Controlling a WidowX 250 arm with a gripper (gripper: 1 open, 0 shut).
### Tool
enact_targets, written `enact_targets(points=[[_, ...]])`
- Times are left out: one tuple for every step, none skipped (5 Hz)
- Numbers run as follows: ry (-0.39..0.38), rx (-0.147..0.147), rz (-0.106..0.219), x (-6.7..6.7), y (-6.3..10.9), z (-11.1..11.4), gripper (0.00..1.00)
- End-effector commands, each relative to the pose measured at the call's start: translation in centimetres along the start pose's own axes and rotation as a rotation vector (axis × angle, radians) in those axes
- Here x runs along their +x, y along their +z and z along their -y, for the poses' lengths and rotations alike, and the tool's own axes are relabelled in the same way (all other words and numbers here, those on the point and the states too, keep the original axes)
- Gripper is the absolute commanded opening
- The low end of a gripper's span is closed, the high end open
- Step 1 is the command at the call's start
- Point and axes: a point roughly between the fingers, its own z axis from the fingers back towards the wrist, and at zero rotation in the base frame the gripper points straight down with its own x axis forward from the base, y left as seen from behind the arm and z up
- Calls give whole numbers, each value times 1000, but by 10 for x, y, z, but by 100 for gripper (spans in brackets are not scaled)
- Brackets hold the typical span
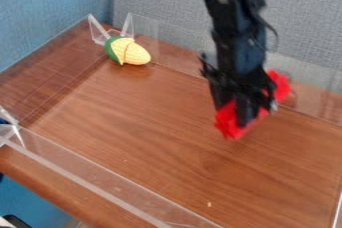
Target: Put the red object to the right side of the table
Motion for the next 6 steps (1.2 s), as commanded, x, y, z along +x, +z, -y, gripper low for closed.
enact_targets(points=[[-54, 9, 26, 14, -14, 8, 0], [-57, 23, 30, 18, -12, 5, 0], [-83, 16, 26, 18, -10, 4, 0], [-108, 10, 22, 18, -8, 3, 0], [-156, 0, 16, 18, -11, 7, 0], [-205, -9, 10, 17, -15, 10, 0]])
